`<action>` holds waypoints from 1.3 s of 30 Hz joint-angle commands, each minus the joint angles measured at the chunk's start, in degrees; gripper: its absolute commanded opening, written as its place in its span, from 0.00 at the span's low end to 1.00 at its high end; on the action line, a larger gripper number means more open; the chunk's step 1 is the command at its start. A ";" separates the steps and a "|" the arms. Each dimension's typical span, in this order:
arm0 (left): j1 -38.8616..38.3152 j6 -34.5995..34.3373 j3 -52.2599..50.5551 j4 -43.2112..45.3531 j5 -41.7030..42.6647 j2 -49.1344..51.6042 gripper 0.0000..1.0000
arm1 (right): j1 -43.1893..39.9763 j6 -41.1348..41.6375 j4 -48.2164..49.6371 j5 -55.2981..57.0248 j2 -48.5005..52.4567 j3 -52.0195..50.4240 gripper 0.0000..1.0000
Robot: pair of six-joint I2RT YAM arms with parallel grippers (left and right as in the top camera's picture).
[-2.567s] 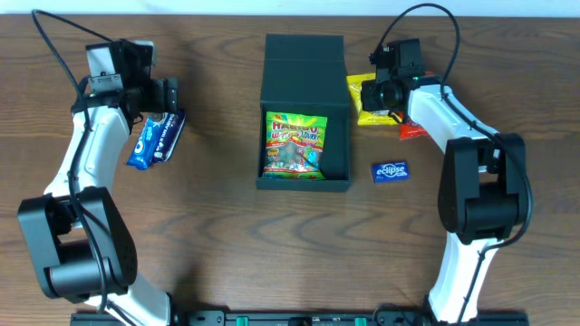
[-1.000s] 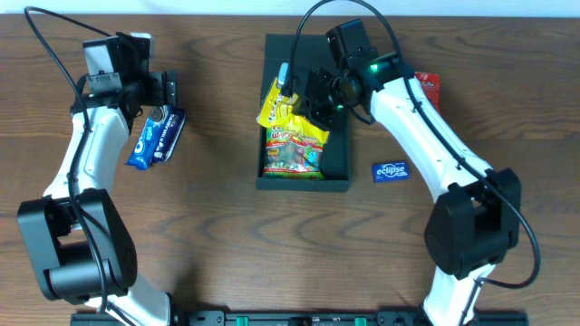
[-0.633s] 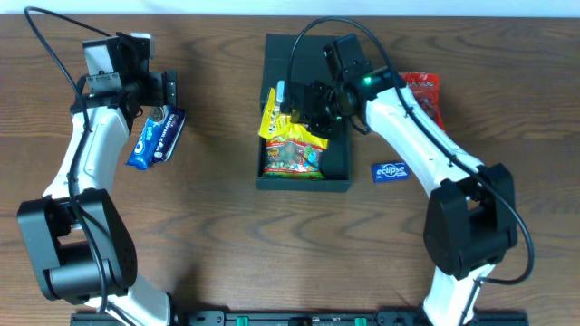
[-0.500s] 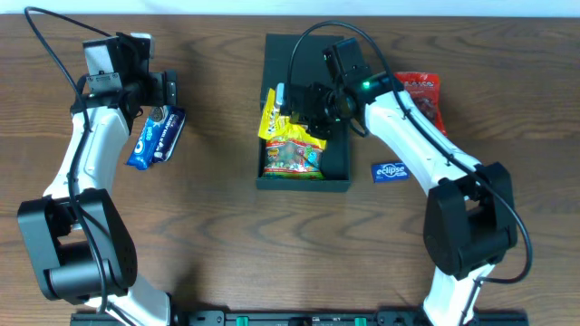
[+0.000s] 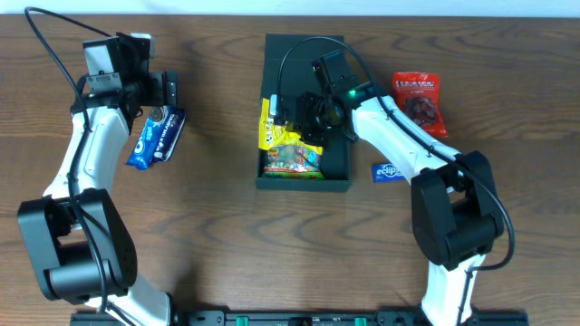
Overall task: Pack container
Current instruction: 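Lower the yellow Hacks bag into the box and release it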
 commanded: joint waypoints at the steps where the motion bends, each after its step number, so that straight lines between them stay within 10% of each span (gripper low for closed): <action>1: 0.00 -0.44 1.44 -0.17 0.37 -1.84 0.95 | 0.28 0.63 0.66 1.62 -0.09 -0.28 0.01; 7: 0.00 -0.44 1.44 -0.20 0.37 -1.84 0.95 | 0.31 2.40 1.53 1.60 0.13 -0.28 0.03; 11: 0.00 -0.44 1.44 -0.31 0.37 -1.84 0.95 | 0.37 7.80 1.62 1.57 0.09 -0.13 0.63; 12: 0.00 -0.44 1.44 -0.37 0.37 -1.84 0.95 | 0.42 10.16 1.64 1.55 0.04 0.15 0.97; 13: 0.00 -0.44 1.44 -0.42 0.37 -1.84 0.95 | 0.42 11.85 1.66 1.51 0.00 0.46 0.99; 39: 0.02 -0.42 1.42 -3.37 0.33 -1.84 0.95 | -0.98 16.06 -9.07 6.14 -1.57 2.27 0.66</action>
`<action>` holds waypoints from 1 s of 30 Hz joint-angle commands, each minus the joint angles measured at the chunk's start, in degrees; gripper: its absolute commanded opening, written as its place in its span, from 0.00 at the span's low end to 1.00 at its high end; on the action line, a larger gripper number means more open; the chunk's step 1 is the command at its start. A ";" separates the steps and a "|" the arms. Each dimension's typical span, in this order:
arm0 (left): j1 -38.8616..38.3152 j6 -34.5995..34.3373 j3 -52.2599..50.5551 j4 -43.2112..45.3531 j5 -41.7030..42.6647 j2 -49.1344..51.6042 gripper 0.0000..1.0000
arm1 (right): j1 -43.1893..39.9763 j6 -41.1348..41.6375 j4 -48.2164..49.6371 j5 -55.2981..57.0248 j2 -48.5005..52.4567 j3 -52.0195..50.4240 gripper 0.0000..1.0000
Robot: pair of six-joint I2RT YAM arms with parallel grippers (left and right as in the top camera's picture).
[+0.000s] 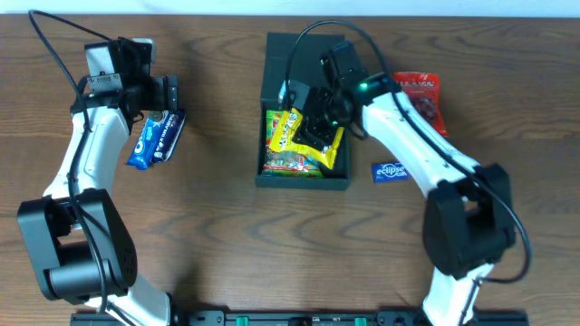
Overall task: Pack container
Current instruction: 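Lower the yellow Hacks bag into the box and release it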
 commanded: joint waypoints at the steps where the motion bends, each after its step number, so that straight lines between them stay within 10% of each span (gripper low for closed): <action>1: 0.02 -0.42 1.42 -0.15 0.33 -1.84 0.95 | -0.17 0.33 0.13 1.95 2.16 -0.07 0.63; 9: 0.04 0.46 1.42 -0.13 0.33 -1.84 0.95 | -0.17 0.31 1.49 2.10 5.14 -0.13 0.54; 16: 0.04 0.46 1.42 -0.11 0.33 -1.84 0.95 | -0.15 0.33 3.13 2.03 6.47 -0.13 0.01; 30: 0.04 0.46 1.42 -0.11 0.33 -1.84 0.95 | 2.82 -2.19 4.00 1.64 2.86 5.07 0.01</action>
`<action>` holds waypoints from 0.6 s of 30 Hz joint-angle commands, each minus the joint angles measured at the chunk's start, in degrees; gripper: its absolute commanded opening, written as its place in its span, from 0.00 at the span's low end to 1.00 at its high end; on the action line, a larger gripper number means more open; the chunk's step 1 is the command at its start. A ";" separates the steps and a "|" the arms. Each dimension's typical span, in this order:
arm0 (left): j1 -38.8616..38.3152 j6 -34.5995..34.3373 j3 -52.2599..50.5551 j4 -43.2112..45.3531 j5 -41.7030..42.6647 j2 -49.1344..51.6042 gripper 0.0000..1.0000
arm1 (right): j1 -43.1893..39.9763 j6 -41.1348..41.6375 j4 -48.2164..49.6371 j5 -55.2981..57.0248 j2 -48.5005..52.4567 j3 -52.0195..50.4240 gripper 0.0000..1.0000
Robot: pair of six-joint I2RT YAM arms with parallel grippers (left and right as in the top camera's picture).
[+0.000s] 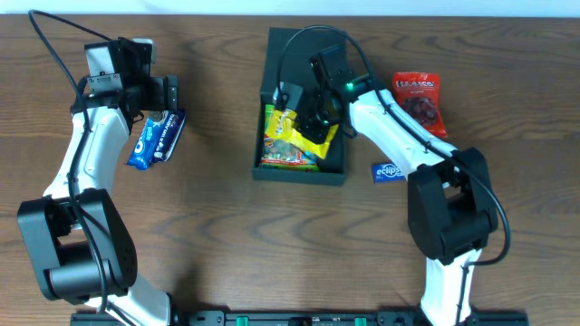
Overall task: Pack container
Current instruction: 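Lower the yellow Hacks bag into the box and release it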
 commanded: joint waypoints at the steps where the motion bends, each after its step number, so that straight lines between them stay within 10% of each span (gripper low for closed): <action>1: 0.04 0.24 1.42 -0.09 0.33 -1.84 0.95 | 1.75 -2.29 0.35 -0.26 -2.43 2.25 0.01; 18: 0.04 0.24 1.44 -0.20 0.35 -1.84 0.95 | 2.16 -12.83 5.51 5.03 -2.40 1.07 0.01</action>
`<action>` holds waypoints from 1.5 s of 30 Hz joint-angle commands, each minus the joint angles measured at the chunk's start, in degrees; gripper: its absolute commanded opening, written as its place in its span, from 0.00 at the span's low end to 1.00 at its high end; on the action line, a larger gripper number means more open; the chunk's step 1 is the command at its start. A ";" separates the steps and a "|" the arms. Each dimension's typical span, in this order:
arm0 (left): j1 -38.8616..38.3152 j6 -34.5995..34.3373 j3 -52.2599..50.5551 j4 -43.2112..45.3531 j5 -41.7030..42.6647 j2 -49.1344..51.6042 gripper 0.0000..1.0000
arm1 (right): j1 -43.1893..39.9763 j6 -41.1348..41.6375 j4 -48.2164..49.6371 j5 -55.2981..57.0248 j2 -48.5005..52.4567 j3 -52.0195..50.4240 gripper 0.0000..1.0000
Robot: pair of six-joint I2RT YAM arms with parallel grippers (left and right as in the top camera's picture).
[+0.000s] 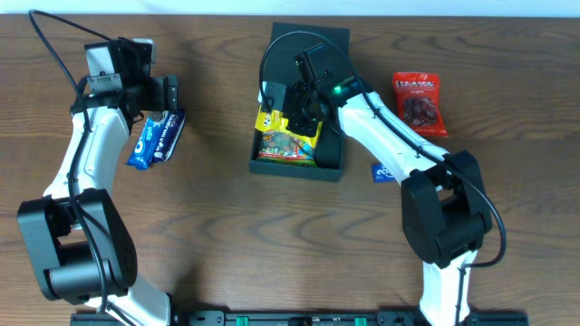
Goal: Pack container
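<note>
The black container (337, 43) lies slightly skewed at the table's centre. A colourful snack bag (288, 147) fills its near end. My right gripper (292, 109) reaches down into the container's left half, shut on a yellow snack bag (270, 120) that spreads under it. A blue Oreo pack (156, 138) lies at the left on the table. Just beyond it hangs my left gripper (164, 94), open and holding nothing. A red snack bag (419, 101) lies to the right of the container. A blue gum pack (390, 172) shows partly under the right arm.
Black cables loop over the far end of the container and along the left arm. The table's far edge runs just behind the container. Both arm bases stand at the near edge.
My right gripper has moved left and a little farther back inside the container with the yellow bag. The container has shifted slightly away and turned a bit more askew. The left arm is unchanged.
First my right gripper was down on the yellow bag in the straight-standing container. Then it held the bag raised over the container's right side. Then it was lower in the container's middle, the box skewed. Now it is at the left half with the bag.
</note>
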 commanded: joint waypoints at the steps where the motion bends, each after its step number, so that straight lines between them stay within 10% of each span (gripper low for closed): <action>1: 0.04 0.24 1.40 -0.11 0.35 -1.84 0.95 | -0.57 -4.50 0.13 0.15 -2.36 0.22 0.01; 32: 0.04 0.24 1.40 -3.45 0.15 -1.84 0.95 | -1.66 -5.81 5.03 -3.21 4.98 -0.39 0.01; 38: 0.04 0.26 1.40 -3.69 -0.11 -1.84 0.95 | -1.57 -0.28 5.03 0.00 4.20 -0.39 0.99; 45: 0.04 1.77 1.40 -3.89 -0.33 -1.84 0.95 | -1.46 8.24 6.19 -0.04 -7.28 -0.35 0.99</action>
